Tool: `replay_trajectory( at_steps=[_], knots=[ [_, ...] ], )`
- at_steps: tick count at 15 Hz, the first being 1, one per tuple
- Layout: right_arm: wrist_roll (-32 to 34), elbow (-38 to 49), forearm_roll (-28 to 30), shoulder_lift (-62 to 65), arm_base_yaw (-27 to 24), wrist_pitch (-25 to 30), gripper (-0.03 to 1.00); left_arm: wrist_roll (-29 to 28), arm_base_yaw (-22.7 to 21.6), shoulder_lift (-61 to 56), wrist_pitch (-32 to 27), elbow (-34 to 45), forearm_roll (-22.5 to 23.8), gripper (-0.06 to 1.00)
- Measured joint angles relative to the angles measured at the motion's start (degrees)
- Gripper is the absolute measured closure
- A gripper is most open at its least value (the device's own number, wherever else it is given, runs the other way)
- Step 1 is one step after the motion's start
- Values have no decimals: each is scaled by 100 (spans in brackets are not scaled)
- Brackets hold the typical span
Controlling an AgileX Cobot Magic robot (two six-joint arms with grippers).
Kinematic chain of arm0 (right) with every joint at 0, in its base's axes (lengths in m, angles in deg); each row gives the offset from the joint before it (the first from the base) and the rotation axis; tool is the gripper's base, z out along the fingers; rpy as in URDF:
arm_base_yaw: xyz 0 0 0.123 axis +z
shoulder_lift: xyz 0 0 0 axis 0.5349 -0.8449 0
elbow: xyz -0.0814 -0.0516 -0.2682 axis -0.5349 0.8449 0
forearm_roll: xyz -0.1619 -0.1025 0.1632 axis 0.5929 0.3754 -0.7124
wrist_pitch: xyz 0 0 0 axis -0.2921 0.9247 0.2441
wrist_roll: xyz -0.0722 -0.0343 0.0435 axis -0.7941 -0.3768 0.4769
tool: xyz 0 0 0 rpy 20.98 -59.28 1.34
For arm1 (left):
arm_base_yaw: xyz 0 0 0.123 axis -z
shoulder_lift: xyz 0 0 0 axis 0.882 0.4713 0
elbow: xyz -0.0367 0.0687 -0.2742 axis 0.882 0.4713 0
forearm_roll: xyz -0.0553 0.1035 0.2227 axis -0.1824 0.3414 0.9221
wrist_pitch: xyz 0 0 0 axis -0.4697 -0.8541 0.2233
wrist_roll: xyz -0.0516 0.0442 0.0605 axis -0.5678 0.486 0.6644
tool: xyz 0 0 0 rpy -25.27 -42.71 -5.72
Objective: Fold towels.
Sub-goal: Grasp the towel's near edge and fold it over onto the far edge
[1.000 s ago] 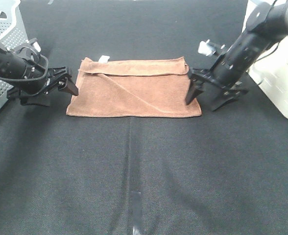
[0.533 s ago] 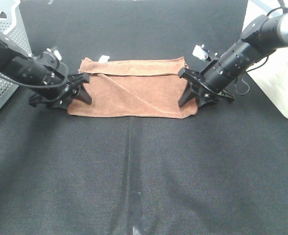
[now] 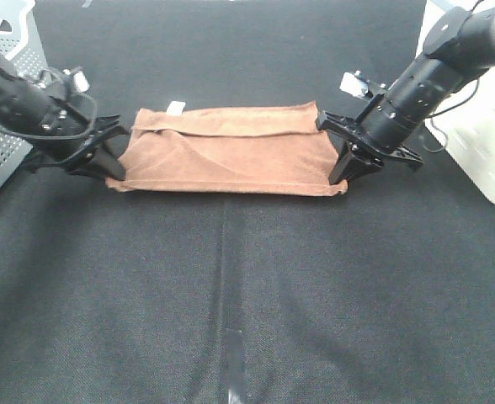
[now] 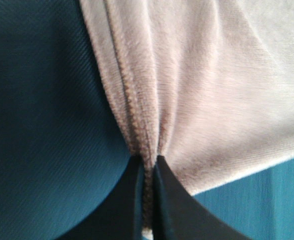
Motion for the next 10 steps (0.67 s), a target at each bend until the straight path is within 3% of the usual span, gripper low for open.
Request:
replay_trajectory(
  at_steps=[6, 10],
  knots=[
    [-218, 1484, -195, 602, 23, -109, 97, -40, 6, -693, 281, 1553, 120, 93],
    [-447, 1295, -304, 625, 23, -235, 97, -40, 6, -745, 390, 1387, 132, 93]
  ],
)
